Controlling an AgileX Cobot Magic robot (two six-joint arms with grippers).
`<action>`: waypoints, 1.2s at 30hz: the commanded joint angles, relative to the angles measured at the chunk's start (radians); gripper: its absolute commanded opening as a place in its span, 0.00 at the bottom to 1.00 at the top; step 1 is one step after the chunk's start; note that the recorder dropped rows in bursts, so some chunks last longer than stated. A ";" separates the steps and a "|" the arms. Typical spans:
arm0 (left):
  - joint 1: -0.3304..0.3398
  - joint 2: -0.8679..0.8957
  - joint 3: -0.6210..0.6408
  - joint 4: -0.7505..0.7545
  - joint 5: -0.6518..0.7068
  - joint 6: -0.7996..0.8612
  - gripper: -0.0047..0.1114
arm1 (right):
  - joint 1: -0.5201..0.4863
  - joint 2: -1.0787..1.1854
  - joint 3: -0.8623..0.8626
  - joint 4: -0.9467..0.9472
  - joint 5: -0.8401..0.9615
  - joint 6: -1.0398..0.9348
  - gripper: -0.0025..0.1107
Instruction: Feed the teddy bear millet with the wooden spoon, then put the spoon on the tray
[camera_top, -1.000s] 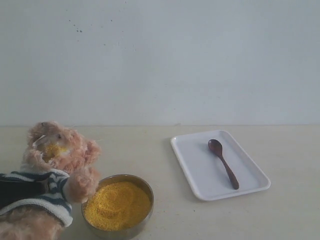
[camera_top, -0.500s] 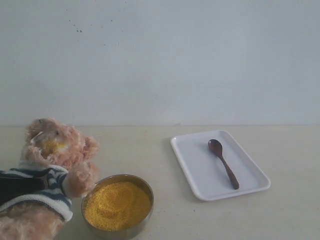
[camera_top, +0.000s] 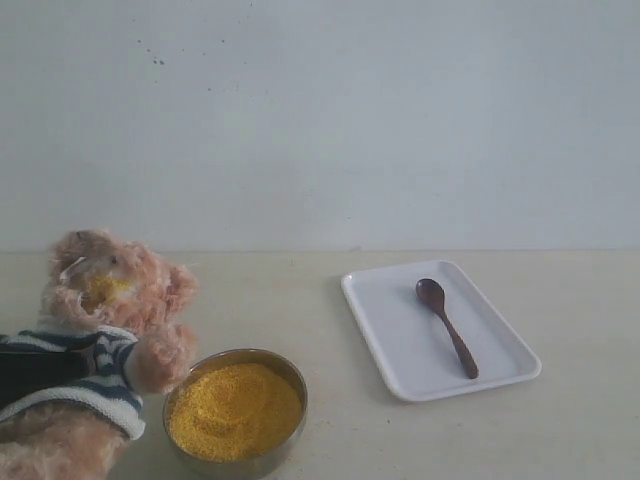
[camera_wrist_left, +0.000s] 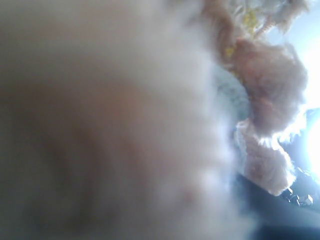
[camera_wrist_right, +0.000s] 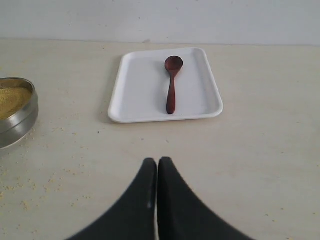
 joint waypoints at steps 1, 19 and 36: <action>0.003 -0.006 0.001 -0.006 0.038 0.009 0.07 | -0.002 -0.046 -0.001 0.000 0.017 -0.002 0.02; 0.003 -0.004 0.001 -0.015 0.038 0.009 0.07 | -0.002 -0.315 -0.001 -0.656 0.038 0.001 0.02; 0.003 -0.004 0.001 -0.008 0.038 0.009 0.07 | -0.002 -0.315 -0.001 -0.503 0.165 0.001 0.02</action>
